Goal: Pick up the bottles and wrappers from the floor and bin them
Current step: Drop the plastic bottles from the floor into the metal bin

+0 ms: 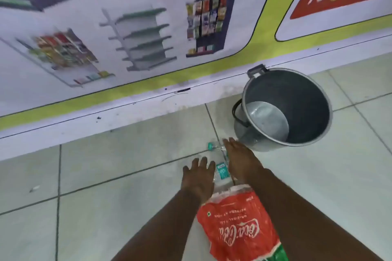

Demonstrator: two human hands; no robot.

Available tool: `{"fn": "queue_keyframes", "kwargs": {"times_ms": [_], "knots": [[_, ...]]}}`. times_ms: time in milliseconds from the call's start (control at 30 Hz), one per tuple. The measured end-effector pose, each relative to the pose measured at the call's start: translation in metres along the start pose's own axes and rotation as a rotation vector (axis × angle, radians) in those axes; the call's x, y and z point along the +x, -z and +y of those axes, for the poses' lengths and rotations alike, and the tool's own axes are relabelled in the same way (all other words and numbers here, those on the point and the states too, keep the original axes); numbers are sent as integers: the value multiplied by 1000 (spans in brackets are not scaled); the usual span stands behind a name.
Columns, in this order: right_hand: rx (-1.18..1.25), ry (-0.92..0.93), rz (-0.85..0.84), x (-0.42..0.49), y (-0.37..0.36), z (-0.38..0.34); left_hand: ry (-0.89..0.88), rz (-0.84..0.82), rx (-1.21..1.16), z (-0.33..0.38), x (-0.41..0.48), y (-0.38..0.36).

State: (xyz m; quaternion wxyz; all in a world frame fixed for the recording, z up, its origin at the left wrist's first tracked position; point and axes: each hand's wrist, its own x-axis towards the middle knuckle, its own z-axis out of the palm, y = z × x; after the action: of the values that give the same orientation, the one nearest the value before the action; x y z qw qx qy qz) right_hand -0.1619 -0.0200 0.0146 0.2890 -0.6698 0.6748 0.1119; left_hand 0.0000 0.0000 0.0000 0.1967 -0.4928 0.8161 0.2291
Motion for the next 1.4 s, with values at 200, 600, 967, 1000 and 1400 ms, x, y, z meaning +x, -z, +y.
{"fn": "queue_keyframes", "kwargs": {"times_ms": [200,600,967,1000,1400], "knots": [[-83,-53,69,44,-34,13,-13,30,45,2,39,-31],[120,-147,144,-46,14,-20,119,182,19,-81,-71,27],[196,-229,146,-209,120,66,-83,598,-194,70,-26,220],[201,-252,155,-218,124,77,-103,586,-182,89,-17,228],[261,-347,283,-243,133,135,-82,421,-155,138,6,205]]}}
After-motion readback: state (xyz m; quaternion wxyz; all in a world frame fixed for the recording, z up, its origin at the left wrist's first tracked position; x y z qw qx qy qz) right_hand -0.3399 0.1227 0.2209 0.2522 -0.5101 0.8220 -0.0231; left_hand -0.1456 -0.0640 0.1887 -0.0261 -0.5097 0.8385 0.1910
